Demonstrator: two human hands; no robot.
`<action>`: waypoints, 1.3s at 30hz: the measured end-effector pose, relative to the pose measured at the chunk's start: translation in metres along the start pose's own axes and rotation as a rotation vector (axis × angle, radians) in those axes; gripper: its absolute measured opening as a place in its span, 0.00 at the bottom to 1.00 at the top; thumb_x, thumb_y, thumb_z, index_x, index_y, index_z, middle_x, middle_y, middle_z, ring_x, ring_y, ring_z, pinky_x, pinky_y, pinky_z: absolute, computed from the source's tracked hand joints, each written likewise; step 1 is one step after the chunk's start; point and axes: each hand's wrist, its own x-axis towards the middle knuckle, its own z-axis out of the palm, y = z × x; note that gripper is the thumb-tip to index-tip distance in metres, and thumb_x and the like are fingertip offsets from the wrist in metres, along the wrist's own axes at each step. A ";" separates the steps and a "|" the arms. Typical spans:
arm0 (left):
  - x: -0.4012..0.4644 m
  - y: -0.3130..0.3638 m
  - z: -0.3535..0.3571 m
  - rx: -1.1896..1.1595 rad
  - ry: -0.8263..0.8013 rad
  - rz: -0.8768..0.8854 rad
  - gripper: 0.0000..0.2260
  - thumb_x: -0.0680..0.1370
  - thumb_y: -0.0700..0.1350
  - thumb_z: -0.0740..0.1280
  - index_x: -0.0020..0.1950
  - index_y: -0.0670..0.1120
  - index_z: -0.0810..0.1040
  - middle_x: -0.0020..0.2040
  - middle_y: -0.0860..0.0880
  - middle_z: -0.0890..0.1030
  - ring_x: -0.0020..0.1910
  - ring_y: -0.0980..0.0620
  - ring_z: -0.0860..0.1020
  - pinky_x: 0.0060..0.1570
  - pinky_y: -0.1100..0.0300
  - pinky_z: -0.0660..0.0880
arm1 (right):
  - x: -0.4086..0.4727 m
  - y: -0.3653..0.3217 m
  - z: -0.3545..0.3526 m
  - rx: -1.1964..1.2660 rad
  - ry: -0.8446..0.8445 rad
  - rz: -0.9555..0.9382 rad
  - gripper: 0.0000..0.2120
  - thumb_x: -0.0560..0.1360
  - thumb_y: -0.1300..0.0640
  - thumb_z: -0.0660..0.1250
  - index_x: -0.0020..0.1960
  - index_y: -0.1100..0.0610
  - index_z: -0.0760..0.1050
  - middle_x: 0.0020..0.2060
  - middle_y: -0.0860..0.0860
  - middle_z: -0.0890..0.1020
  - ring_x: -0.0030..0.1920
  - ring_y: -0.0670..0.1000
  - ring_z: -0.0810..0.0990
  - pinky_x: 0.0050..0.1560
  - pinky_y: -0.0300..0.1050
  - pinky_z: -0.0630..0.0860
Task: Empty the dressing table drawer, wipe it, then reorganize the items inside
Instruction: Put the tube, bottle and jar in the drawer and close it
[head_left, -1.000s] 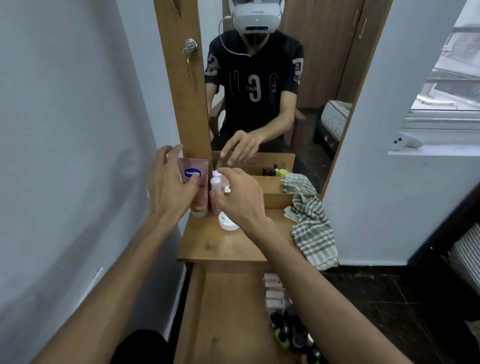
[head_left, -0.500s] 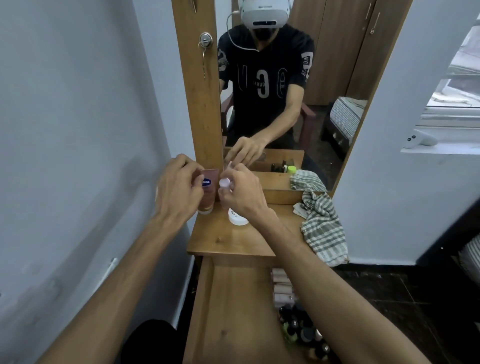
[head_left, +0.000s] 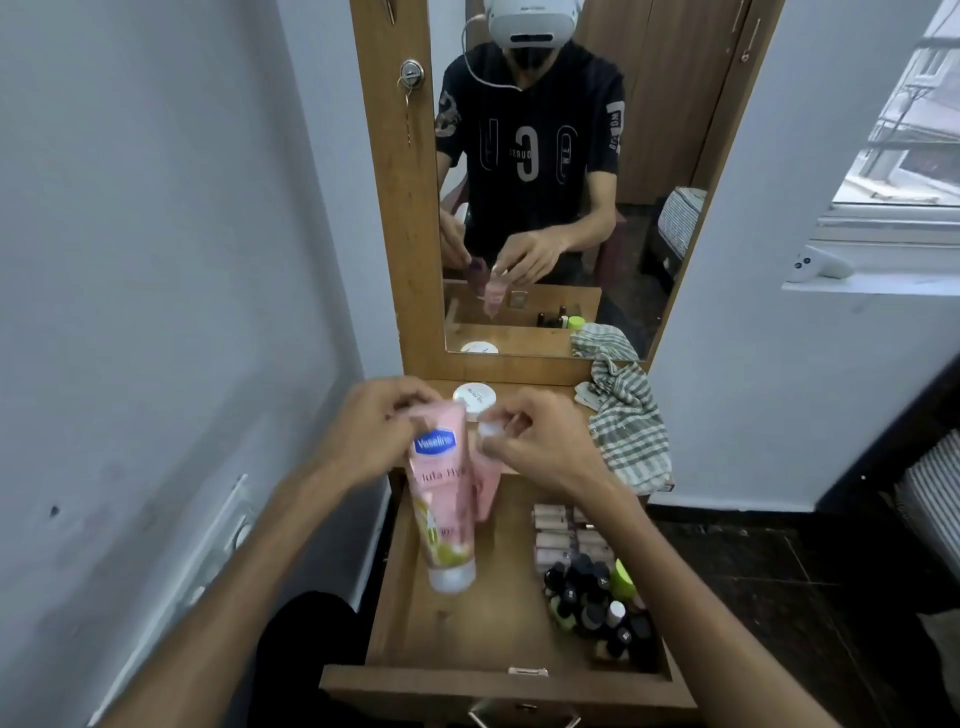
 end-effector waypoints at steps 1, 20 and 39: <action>-0.005 -0.005 0.010 0.009 -0.064 -0.030 0.13 0.74 0.34 0.70 0.44 0.53 0.86 0.41 0.58 0.86 0.41 0.60 0.84 0.38 0.63 0.79 | -0.010 0.004 0.004 -0.013 -0.056 0.034 0.07 0.71 0.54 0.75 0.50 0.51 0.87 0.41 0.43 0.85 0.41 0.44 0.81 0.43 0.45 0.81; -0.045 -0.078 0.107 0.825 -0.241 0.078 0.19 0.78 0.48 0.61 0.68 0.49 0.76 0.64 0.50 0.78 0.66 0.48 0.73 0.69 0.52 0.65 | -0.069 0.058 0.092 -0.117 -0.384 0.263 0.09 0.72 0.59 0.68 0.35 0.49 0.77 0.29 0.42 0.76 0.37 0.46 0.77 0.34 0.34 0.70; -0.026 -0.061 0.083 0.502 0.186 0.079 0.03 0.73 0.44 0.68 0.43 0.51 0.81 0.40 0.56 0.84 0.39 0.52 0.80 0.37 0.57 0.76 | -0.029 0.039 0.058 -0.060 -0.082 0.248 0.07 0.74 0.55 0.70 0.48 0.52 0.86 0.41 0.45 0.87 0.43 0.44 0.85 0.50 0.46 0.84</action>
